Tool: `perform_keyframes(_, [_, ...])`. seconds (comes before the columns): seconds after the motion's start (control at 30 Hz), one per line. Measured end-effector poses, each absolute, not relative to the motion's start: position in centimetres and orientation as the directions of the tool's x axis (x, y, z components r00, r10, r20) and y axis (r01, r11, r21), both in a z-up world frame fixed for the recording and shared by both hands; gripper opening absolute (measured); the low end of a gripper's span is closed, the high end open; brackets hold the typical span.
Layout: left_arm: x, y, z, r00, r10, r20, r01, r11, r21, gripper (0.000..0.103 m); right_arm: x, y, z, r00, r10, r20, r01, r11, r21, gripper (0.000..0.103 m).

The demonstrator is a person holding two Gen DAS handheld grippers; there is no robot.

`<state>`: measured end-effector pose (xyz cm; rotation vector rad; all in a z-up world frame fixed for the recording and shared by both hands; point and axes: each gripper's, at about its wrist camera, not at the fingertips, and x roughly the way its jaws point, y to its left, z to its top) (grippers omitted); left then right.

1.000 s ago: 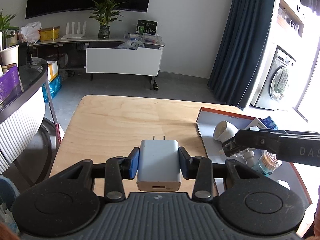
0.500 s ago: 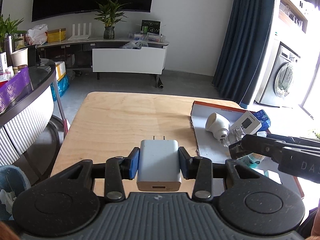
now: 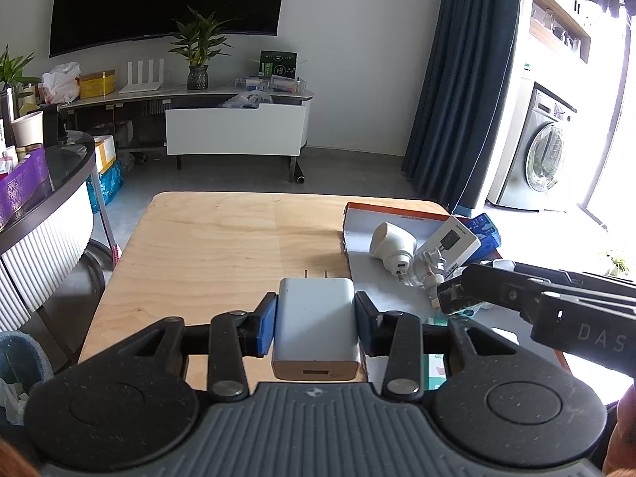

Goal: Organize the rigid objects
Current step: 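Carry the white charger and the black adapter over to the lid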

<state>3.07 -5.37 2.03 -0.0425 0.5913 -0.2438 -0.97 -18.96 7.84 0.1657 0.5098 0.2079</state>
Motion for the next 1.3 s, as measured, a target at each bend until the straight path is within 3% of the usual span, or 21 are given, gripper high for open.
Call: perform_keyframes(1.3, [1.2,-8.7,2.9,0.804,-0.327,-0.497,0.314,0.943,-0.111,0.041,-5.0,-22.9,9.7,0.912,0.138,-0.387,-0.059,0.976,0.209,0.043])
